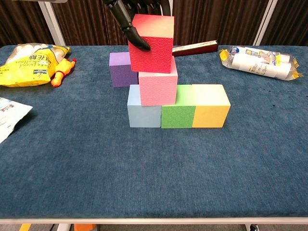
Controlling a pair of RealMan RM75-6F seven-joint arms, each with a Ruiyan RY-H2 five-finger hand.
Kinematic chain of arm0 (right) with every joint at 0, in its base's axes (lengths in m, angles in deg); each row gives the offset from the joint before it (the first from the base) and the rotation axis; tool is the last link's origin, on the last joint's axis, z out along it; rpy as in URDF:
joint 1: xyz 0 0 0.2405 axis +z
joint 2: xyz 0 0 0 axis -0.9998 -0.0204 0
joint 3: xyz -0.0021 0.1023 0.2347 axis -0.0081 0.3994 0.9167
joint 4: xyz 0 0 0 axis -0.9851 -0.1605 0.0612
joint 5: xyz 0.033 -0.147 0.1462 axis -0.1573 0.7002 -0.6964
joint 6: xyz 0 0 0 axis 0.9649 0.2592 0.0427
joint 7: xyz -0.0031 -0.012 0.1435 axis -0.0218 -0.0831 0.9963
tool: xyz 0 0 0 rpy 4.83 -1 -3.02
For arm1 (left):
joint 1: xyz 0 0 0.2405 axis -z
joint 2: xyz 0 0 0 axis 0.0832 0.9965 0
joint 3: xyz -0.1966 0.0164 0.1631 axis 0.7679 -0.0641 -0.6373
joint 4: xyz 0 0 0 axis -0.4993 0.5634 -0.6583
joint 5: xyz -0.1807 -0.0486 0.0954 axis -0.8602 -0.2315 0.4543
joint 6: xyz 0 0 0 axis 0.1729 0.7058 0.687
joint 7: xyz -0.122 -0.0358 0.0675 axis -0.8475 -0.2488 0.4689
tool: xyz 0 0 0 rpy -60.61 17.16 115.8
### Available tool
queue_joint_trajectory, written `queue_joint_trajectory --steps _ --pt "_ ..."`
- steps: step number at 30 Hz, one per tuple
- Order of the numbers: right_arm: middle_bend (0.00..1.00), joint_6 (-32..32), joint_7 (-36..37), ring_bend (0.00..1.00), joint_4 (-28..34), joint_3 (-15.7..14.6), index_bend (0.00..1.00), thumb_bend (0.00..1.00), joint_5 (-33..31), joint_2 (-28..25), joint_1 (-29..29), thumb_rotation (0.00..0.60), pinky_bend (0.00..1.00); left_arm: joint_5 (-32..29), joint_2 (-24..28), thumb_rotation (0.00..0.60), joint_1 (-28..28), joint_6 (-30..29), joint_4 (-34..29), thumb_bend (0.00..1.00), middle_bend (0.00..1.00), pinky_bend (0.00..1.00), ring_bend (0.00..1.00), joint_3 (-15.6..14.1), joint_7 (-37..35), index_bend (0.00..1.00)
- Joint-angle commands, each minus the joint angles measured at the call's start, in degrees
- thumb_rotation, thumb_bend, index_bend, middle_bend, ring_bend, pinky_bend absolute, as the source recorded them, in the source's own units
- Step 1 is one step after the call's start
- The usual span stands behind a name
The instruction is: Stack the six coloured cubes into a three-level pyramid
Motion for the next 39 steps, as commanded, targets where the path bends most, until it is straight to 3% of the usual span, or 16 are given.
queue_joint_trajectory --steps 1,6,12,19,28,39 --pt "0.05 -0.1 0.2 0.00 -0.1 -0.1 0.00 0.03 0.2 0.1 0.0 0.600 0.00 -1.4 0.3 0.600 0.6 -0.7 -1.1 0.05 0.25 0.38 0.24 -0.5 0.7 0.17" --pt "0.05 -0.3 -0.1 0.00 0.3 -0.3 0.00 0.03 0.4 0.1 0.1 0.600 0.00 -0.2 1.1 0.600 -0.4 -3.0 -3.1 0.03 0.18 0.33 0.14 -0.5 0.1 0.11" --pt "0.08 -2.5 0.3 0.00 3.5 -0.9 0.00 0.03 1.5 -0.8 0.8 0.600 0.00 3.8 3.8 0.600 -4.2 -6.4 -6.2 0.03 0.18 0.32 0.13 -0.7 -2.7 0.11" --pt "0.10 -7.1 2.1 0.00 8.0 -2.1 0.00 0.03 4.5 0.2 3.6 0.600 0.00 13.0 8.2 0.600 -13.9 -15.9 -8.5 0.03 0.18 0.30 0.13 -5.7 -4.4 0.11" --pt "0.11 -9.8 -6.7 0.00 9.5 -1.1 0.00 0.03 -0.2 9.4 9.0 0.600 0.00 18.3 9.7 0.600 -23.9 -26.1 -5.2 0.03 0.18 0.24 0.13 -10.5 -4.1 0.11" --pt "0.11 -7.6 -15.8 0.00 8.8 1.5 0.00 0.03 -8.4 19.8 13.5 0.600 0.00 24.5 7.9 0.600 -28.6 -28.0 -2.1 0.03 0.17 0.23 0.12 -12.1 -9.3 0.11"
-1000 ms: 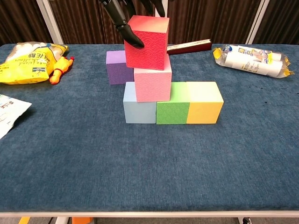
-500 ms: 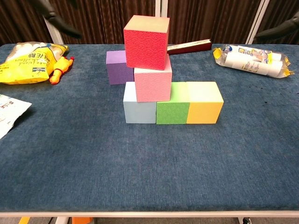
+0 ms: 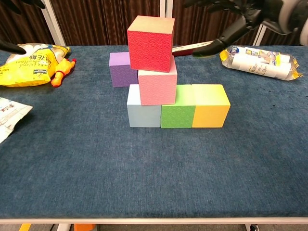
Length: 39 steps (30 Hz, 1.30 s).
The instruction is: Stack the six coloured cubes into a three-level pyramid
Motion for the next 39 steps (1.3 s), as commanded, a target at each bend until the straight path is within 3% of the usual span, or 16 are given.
queue_joint_trajectory --steps 1,8,13,18,22,30,39 --pt "0.11 0.8 -2.6 0.00 -0.3 1.0 0.00 0.03 -2.2 2.6 1.7 0.600 0.00 1.2 -0.3 0.600 -0.7 -0.2 0.6 0.03 0.17 0.23 0.12 0.0 -0.8 0.11" --pt "0.13 1.5 -7.6 0.00 -2.3 2.5 0.00 0.03 -6.8 6.2 4.5 0.600 0.00 2.7 -0.5 0.600 -1.7 0.4 1.6 0.03 0.16 0.23 0.12 0.3 -2.8 0.11" --pt "0.21 1.6 -9.1 0.00 -4.3 3.0 0.00 0.09 -9.2 8.2 5.8 0.600 0.00 2.7 -0.7 0.600 -2.1 1.3 2.6 0.03 0.16 0.23 0.11 0.6 -3.8 0.11" --pt "0.36 1.8 -9.4 0.01 -5.6 2.7 0.12 0.21 -8.4 9.2 6.3 0.600 0.00 3.1 -1.2 0.600 -2.4 1.6 3.4 0.03 0.16 0.23 0.11 1.0 -4.3 0.11" --pt "0.41 1.9 -7.7 0.02 -5.4 2.8 0.18 0.23 -6.8 8.8 6.0 0.600 0.00 3.3 -1.4 0.600 -2.7 1.6 3.7 0.03 0.16 0.23 0.11 1.5 -4.5 0.11" --pt "0.38 2.2 0.4 0.02 -4.6 1.0 0.18 0.23 2.3 2.1 2.6 0.600 0.00 3.7 -1.5 0.600 -3.2 1.6 3.6 0.03 0.16 0.23 0.11 2.2 -4.0 0.11" --pt "0.35 1.5 19.4 0.02 -12.9 -4.1 0.18 0.19 15.2 -4.7 -1.3 0.600 0.00 3.5 -1.7 0.600 -3.4 2.4 3.9 0.03 0.15 0.23 0.11 2.6 -3.9 0.11"
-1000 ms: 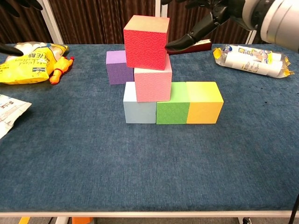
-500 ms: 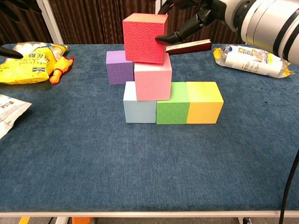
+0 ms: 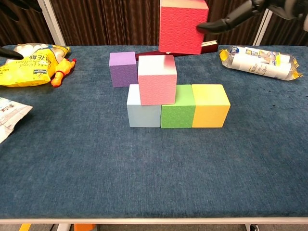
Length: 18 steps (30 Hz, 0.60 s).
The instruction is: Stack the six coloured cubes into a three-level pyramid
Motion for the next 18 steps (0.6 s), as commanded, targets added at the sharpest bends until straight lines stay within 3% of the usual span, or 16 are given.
queue_joint_trajectory --steps 1,9,18 --pt "0.34 0.5 9.9 0.02 -5.8 -3.3 0.18 0.18 7.7 -2.8 -2.1 0.600 0.00 -0.1 -0.1 0.600 0.1 0.4 0.1 0.03 0.15 0.23 0.11 0.2 0.1 0.11" --pt "0.33 5.0 18.0 0.02 -17.6 -7.6 0.17 0.12 16.2 0.8 -2.8 0.600 0.00 -0.6 -0.3 0.600 -0.1 1.1 0.0 0.03 0.15 0.23 0.11 0.4 0.5 0.11" --pt "0.32 9.3 24.9 0.02 -25.8 -9.8 0.16 0.10 19.6 6.3 -2.7 0.600 0.00 -0.8 -0.1 0.600 -0.1 1.8 -0.3 0.03 0.14 0.23 0.11 0.7 1.0 0.11"
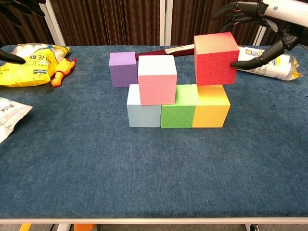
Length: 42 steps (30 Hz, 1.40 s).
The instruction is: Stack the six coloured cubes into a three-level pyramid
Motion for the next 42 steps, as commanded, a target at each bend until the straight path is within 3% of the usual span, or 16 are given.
queue_joint_trajectory --steps 1,18,42 --pt "0.32 1.6 2.0 0.02 -2.1 -0.9 0.16 0.10 1.0 1.9 0.0 0.600 0.00 -0.1 0.0 0.600 0.0 0.1 0.0 0.03 0.14 0.23 0.11 0.1 0.1 0.11" --pt "0.30 3.7 7.8 0.01 -9.5 -2.5 0.14 0.10 1.3 7.9 0.6 0.600 0.00 -0.4 0.3 0.600 0.1 1.7 0.1 0.03 0.14 0.23 0.11 0.4 -0.4 0.11" --pt "0.30 4.0 12.0 0.01 -15.5 -3.9 0.13 0.10 0.9 12.0 1.4 0.600 0.00 -0.9 0.6 0.600 0.6 3.4 0.1 0.03 0.13 0.23 0.11 0.8 -0.9 0.11"
